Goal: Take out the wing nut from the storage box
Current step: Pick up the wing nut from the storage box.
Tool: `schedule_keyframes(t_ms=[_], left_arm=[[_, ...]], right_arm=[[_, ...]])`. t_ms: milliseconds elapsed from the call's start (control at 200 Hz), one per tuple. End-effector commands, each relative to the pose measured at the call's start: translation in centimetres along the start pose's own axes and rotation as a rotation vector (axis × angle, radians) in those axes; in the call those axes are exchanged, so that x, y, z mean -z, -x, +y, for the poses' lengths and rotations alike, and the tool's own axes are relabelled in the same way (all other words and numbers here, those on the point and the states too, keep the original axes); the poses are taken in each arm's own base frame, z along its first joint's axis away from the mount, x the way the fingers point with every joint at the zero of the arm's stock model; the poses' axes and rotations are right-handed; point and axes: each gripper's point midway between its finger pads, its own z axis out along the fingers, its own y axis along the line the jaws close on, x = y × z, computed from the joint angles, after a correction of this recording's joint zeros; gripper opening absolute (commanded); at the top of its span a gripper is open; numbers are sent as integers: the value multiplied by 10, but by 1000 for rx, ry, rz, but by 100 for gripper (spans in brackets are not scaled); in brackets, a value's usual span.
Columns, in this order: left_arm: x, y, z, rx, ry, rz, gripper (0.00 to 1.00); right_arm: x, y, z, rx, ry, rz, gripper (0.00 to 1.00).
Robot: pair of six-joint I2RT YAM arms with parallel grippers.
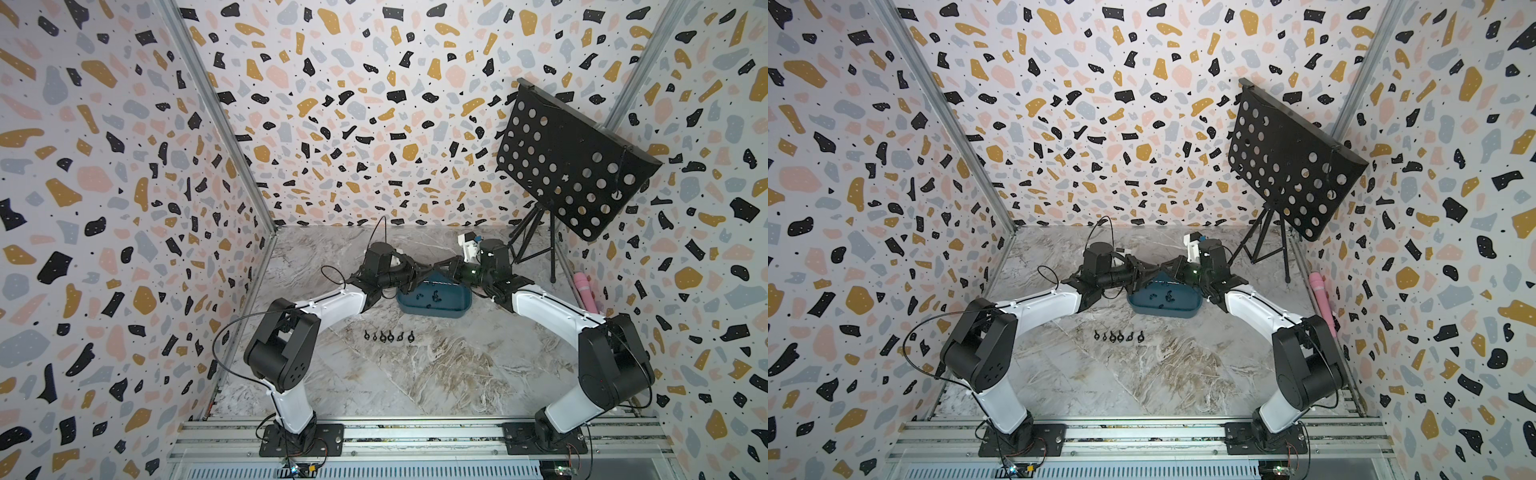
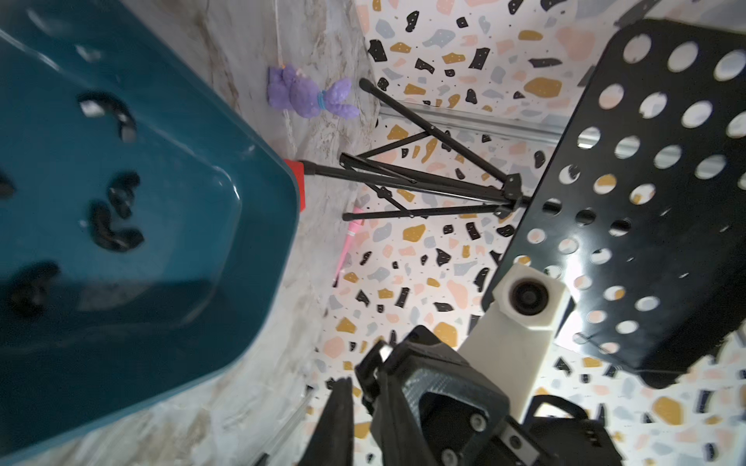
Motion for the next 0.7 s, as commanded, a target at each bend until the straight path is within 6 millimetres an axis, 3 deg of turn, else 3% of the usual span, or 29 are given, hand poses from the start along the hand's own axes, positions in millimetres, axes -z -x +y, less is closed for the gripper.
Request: schedule_keyframes(t_ms=[0,215,335,375,491,551,696], left_arm=[[13,-12,-37,-108,-100,22,27],[38,-2,-33,-172,-31,-31,47],[58,5,-28,-222,31,-65,63],[65,7,-25,-235,55,-76,74],[85,10,-17,-289,129,-103,82],[95,12,-12,-309,165,-115,99],[117,14,-4,-340,217,-137,100]], right_arm=[[5,-13,13,42,19,53,0],[15,-21,5,95,-38,74,0],[24,-31,-4,129,-87,98,0],[27,-33,-6,146,-100,99,0],[36,-54,-18,174,-163,153,0],[40,-65,-23,196,-188,177,0],[45,-95,-32,285,-262,227,0]])
